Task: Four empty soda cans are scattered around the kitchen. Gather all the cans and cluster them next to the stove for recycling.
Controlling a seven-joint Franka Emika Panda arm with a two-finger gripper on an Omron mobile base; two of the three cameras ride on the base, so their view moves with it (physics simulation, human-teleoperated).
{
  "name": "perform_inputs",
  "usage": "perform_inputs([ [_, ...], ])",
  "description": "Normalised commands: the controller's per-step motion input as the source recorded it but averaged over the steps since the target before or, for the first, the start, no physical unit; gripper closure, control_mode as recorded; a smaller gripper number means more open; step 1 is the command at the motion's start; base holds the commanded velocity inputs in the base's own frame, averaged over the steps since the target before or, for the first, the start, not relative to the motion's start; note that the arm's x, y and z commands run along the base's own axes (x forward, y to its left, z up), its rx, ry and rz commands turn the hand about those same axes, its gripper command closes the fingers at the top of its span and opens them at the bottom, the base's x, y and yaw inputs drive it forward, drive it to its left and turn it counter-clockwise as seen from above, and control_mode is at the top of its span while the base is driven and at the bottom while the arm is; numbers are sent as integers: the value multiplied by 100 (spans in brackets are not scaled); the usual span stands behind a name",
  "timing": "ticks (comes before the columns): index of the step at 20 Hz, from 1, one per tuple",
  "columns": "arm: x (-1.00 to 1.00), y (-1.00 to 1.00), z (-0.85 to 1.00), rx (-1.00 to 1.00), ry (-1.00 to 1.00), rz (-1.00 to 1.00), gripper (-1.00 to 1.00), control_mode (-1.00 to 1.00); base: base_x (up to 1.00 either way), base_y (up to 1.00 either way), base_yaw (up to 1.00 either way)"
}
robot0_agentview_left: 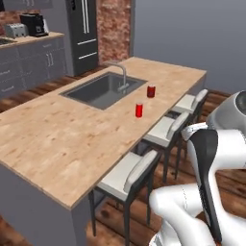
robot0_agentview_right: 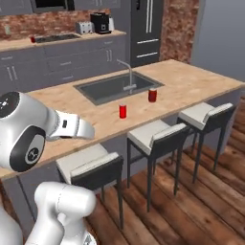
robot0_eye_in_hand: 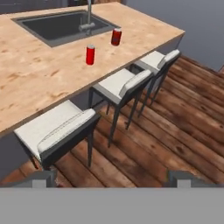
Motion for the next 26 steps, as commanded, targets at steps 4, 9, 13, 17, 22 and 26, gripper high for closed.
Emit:
perform_inputs([
  [4, 0, 0, 0, 0, 0, 0, -100, 100, 37, -78, 41],
  [9, 0, 0, 0, 0, 0, 0, -100, 100, 17, -89, 39],
  [13, 0, 0, 0, 0, 0, 0, -100, 100, 0, -97, 38],
  [17, 0, 0, 0, 0, 0, 0, -100, 100, 0, -88, 41],
  [22, 0, 0, 0, 0, 0, 0, -100, 100, 14, -38, 36],
  [26, 0, 0, 0, 0, 0, 0, -100, 100, 32, -11, 28],
])
